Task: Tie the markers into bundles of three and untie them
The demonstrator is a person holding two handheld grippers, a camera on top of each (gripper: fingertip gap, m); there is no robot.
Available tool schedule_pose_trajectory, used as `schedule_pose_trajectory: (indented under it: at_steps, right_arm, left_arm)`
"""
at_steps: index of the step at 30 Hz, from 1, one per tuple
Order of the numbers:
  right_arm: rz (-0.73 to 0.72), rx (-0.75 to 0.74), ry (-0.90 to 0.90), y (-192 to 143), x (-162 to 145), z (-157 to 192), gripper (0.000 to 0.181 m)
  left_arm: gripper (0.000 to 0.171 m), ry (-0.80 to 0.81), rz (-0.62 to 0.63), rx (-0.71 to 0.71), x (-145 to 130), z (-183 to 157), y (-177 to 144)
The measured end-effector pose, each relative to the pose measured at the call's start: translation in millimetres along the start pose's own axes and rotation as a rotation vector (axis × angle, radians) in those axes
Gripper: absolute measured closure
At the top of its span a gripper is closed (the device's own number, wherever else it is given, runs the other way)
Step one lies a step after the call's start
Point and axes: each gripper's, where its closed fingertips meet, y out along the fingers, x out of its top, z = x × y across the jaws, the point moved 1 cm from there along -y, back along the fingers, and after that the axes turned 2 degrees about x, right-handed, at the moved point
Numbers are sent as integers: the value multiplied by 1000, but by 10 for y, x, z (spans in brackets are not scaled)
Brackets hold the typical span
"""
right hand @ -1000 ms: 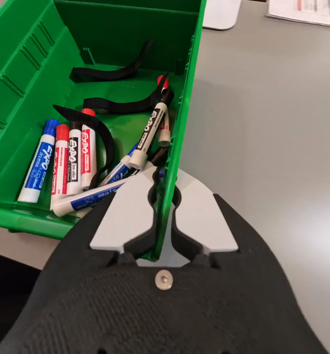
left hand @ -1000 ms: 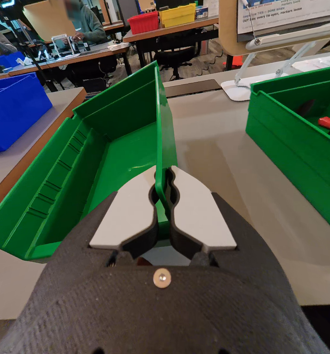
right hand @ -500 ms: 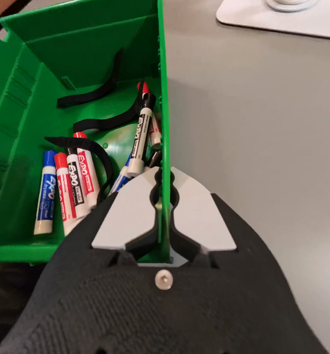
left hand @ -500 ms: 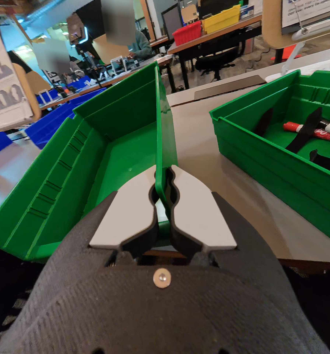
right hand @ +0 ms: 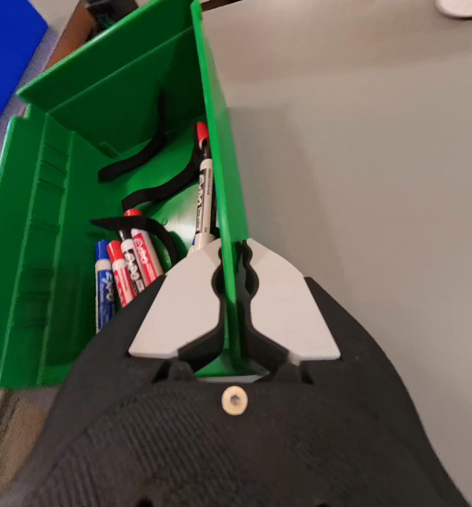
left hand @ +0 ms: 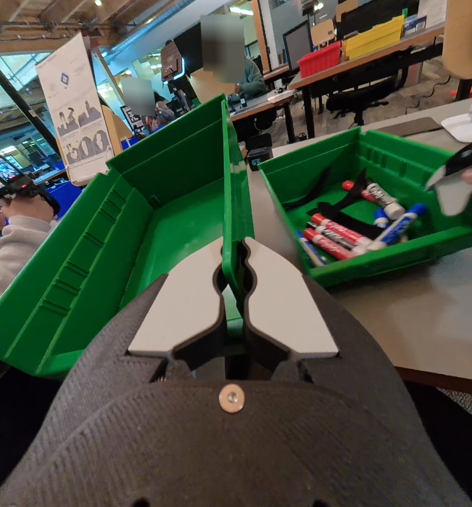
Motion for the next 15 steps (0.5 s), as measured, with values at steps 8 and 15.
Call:
schedule_pose_trajectory:
  at_steps: [8,15]
  right_arm:
    - [-23,402,36,-223,250,609,135]
    - [-182,483,-13,-1146,458,-205,128]
  left_arm:
    - [167,12,-66,-8,89,-35,-37]
    - [166,103,-68,-44,314,-249,13]
